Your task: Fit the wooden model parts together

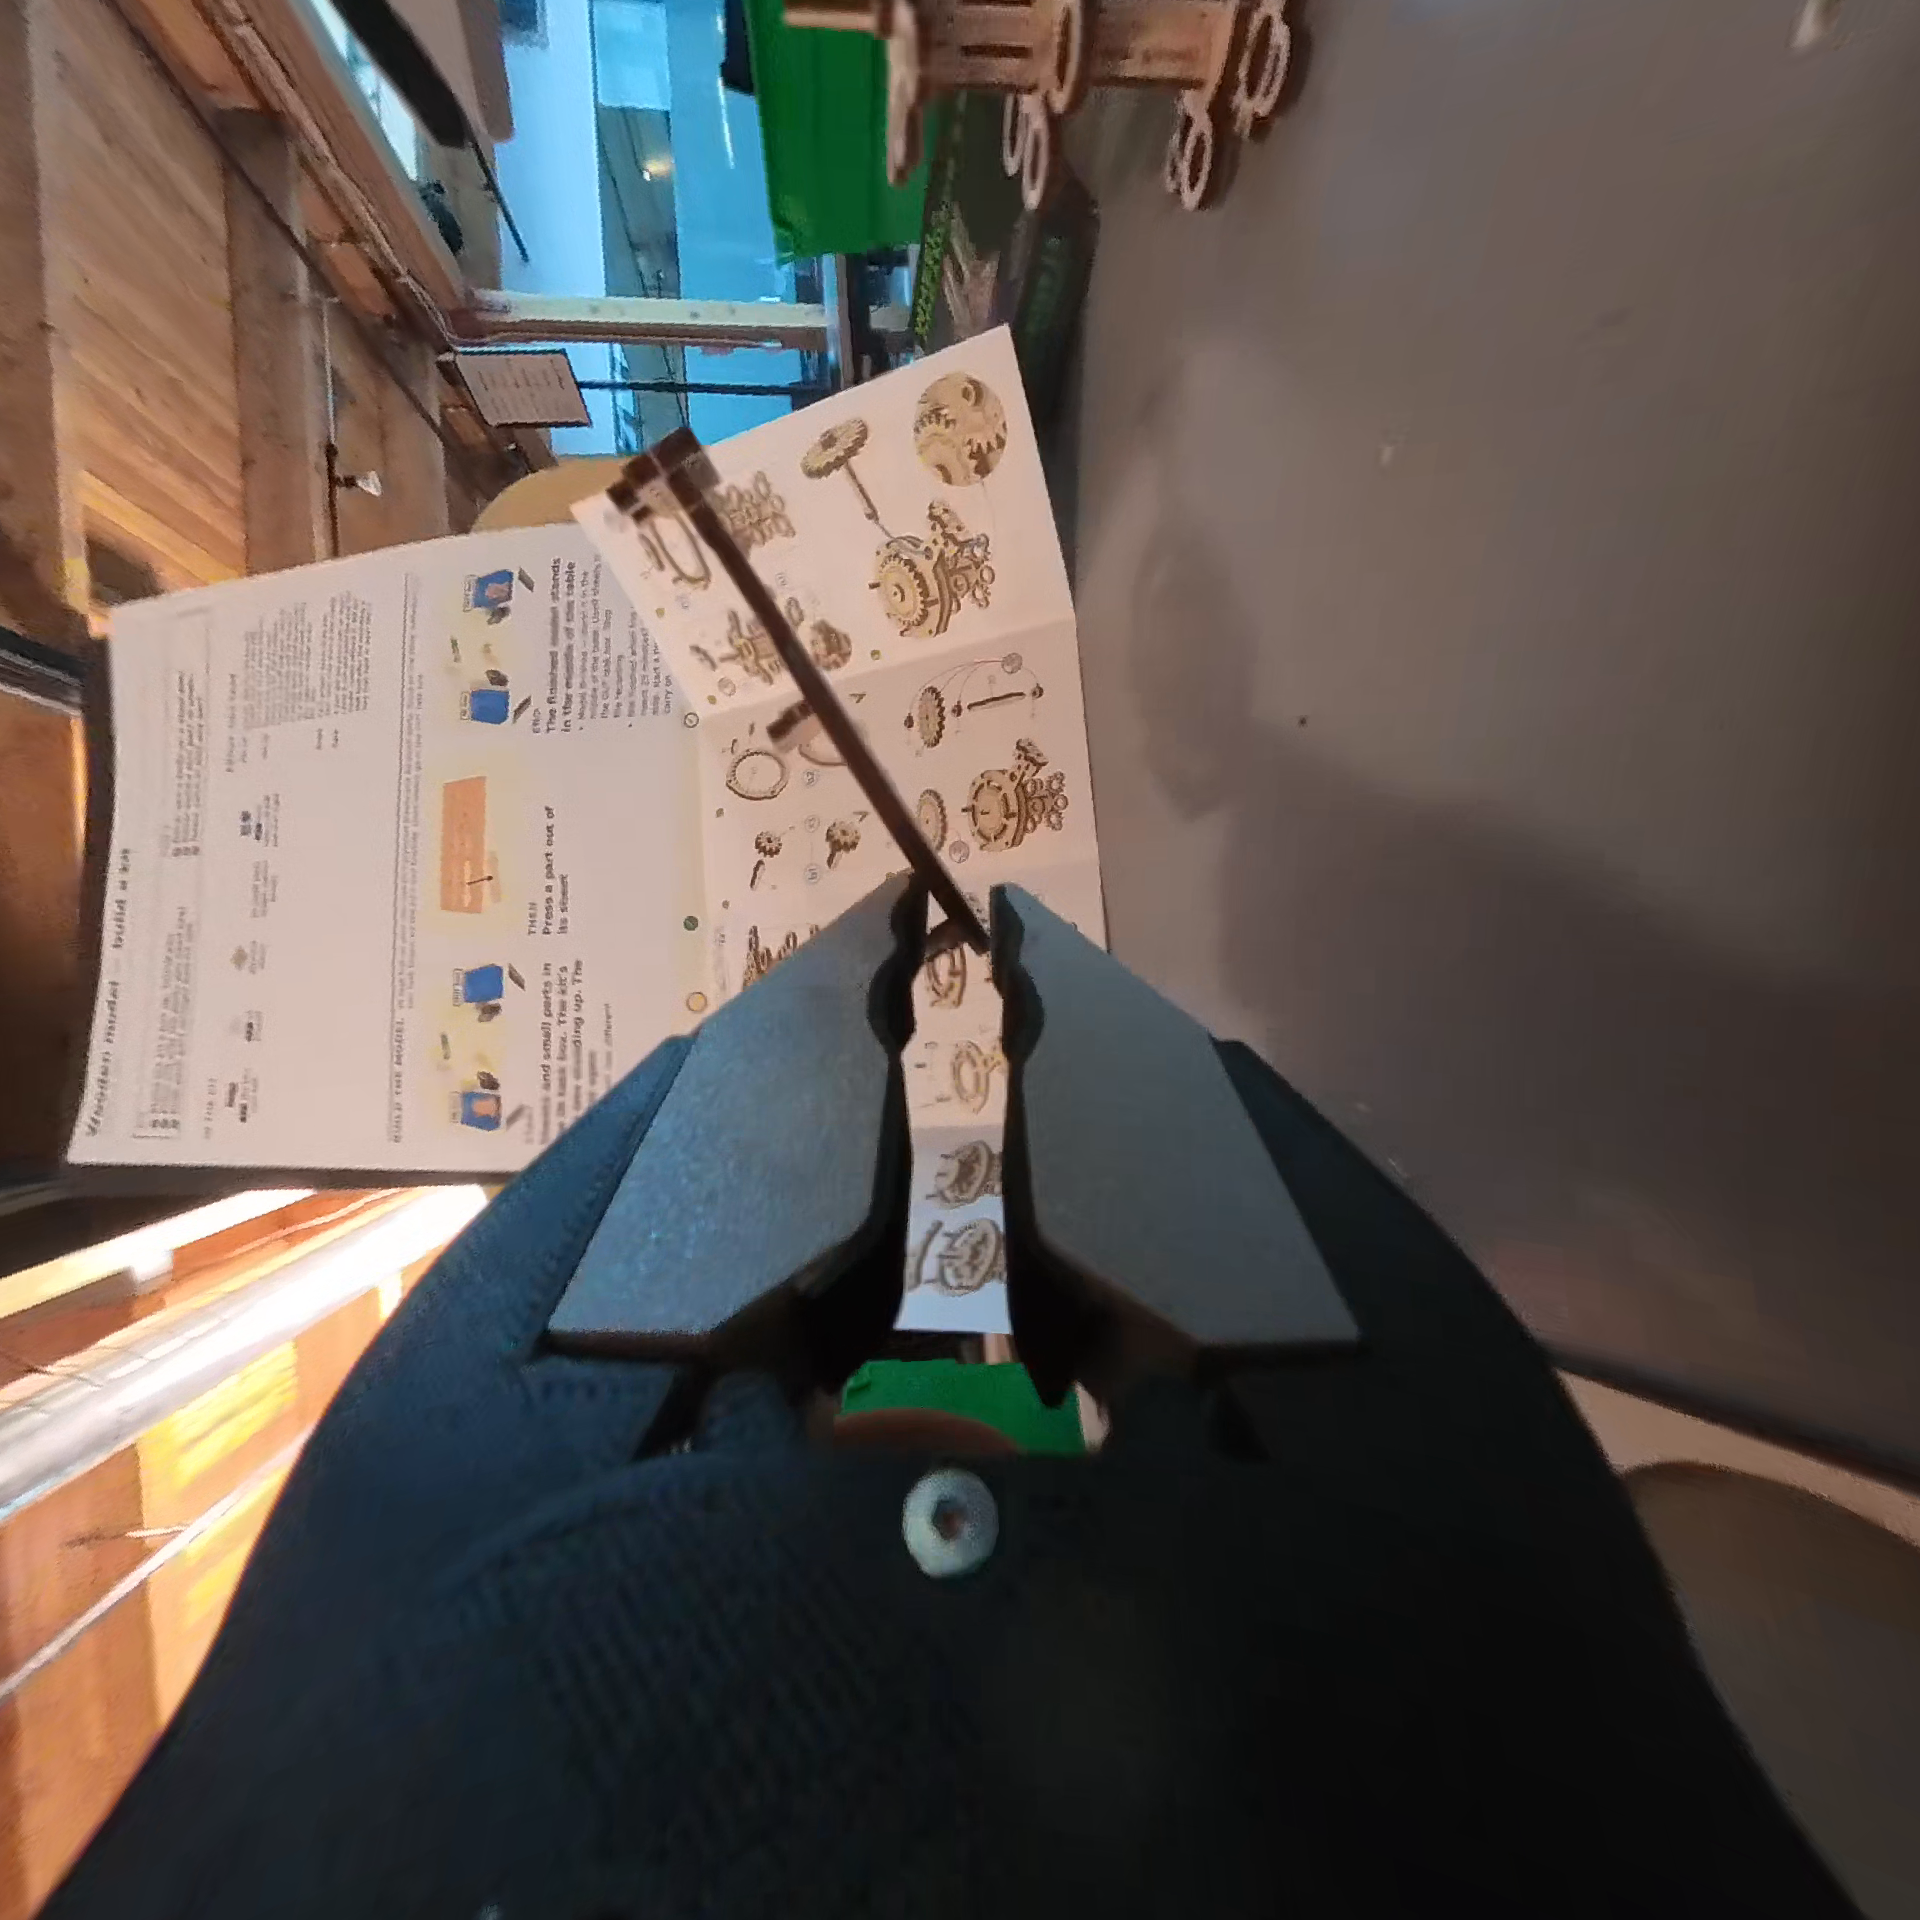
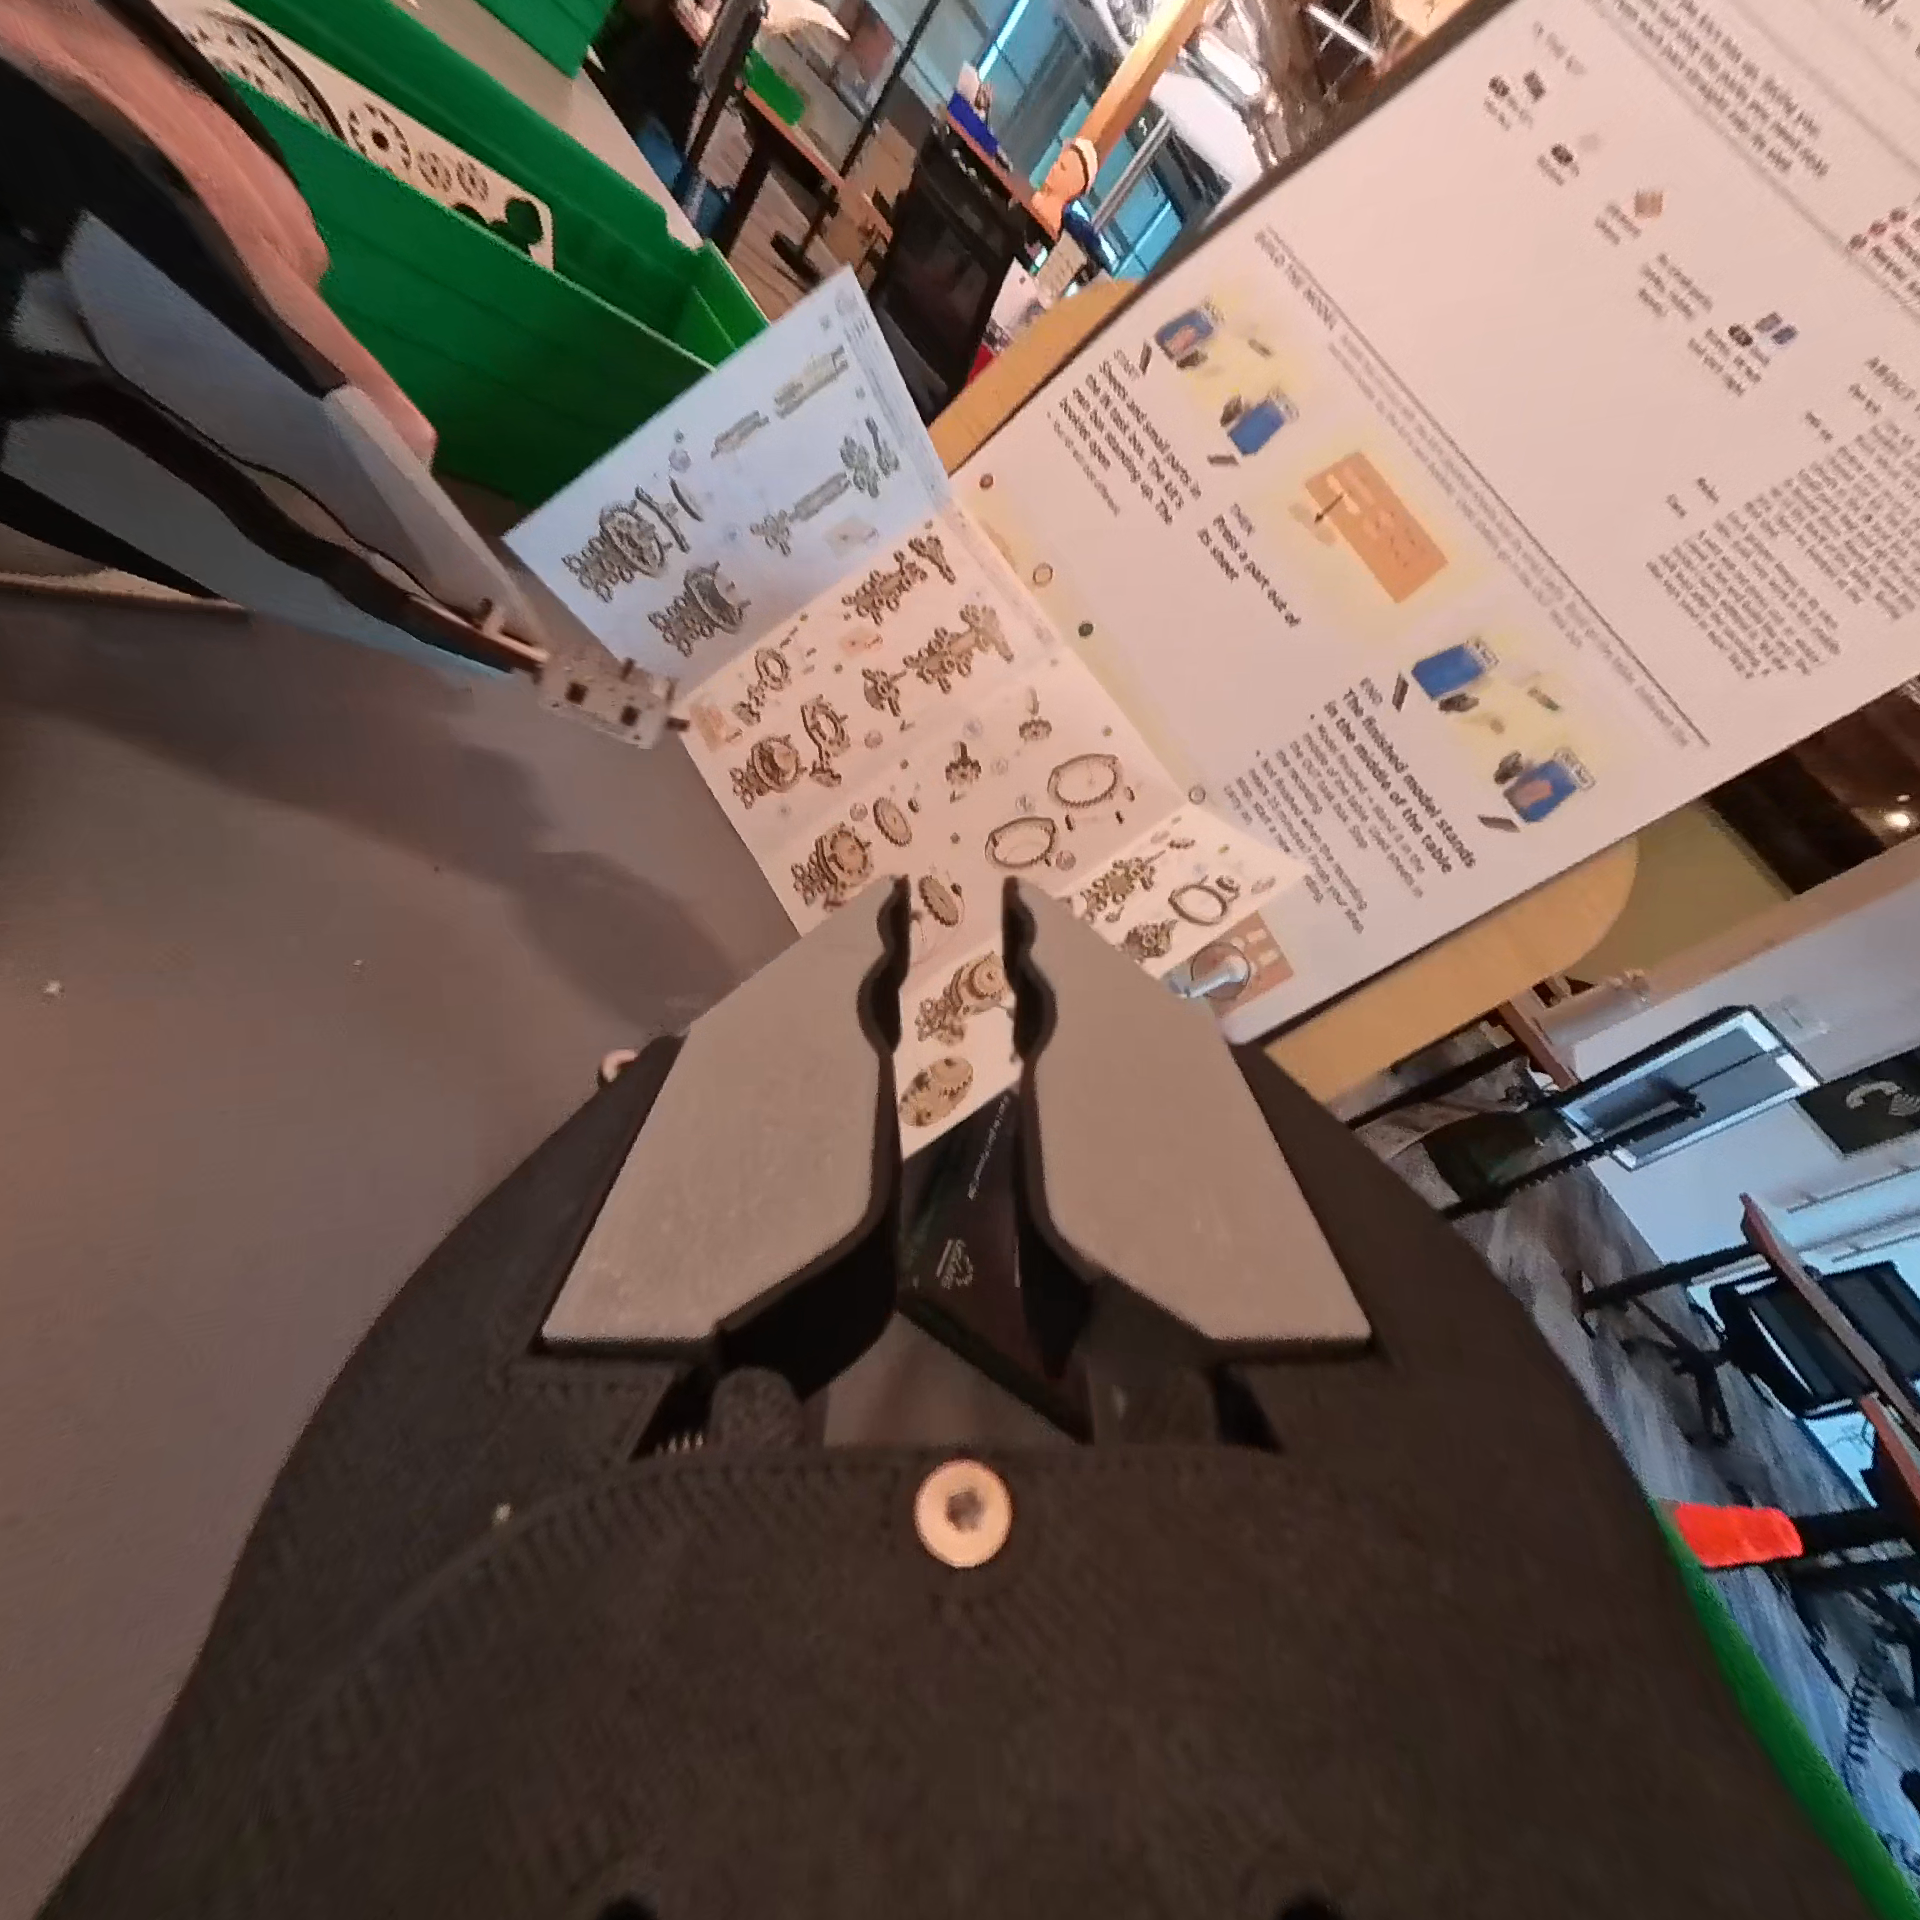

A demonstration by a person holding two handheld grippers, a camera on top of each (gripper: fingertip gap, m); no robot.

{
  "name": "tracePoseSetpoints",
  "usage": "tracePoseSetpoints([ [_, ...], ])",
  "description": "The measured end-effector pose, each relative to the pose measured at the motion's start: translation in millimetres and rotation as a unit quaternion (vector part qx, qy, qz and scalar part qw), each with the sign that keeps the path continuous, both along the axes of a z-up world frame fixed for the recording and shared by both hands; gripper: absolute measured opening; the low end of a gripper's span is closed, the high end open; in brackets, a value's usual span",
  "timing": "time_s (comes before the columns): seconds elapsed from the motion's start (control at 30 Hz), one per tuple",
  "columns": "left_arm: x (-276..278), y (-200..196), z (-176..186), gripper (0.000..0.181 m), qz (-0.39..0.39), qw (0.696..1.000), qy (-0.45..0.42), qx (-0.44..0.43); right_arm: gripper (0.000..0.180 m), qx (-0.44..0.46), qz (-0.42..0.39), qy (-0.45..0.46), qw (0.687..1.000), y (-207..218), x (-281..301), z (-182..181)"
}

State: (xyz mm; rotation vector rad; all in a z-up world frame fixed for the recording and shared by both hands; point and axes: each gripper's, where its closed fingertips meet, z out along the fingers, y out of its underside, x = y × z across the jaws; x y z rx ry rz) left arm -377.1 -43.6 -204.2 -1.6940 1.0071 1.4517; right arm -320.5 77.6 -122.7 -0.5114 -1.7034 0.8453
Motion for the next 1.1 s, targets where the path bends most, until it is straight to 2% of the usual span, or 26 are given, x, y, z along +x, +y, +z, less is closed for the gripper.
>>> tracePoseSetpoints([
  [0.13,11,6,-6,0.008,-0.013,0.998,0.052,-0.020,0.014,-0.008,-0.010,-0.013,1.000,12,-1,-5],
  [0.37,20,12,-13,0.009,-0.022,0.997,0.063,-0.030,0.013,-0.033,-0.014,-0.035,0.999,28,0,-10],
  [0.6,20,14,-26,0.009,-0.013,0.990,0.121,-0.070,0.014,-0.035,-0.018,-0.049,0.998,36,1,-16],
  [0.83,26,17,-39,0.009,-0.023,0.989,0.110,-0.098,0.014,-0.037,-0.005,-0.062,0.997,33,4,-20],
  [1.1,26,18,-37,0.009,-0.021,0.990,0.107,-0.088,0.013,-0.034,-0.007,-0.065,0.997,33,4,-22],
])
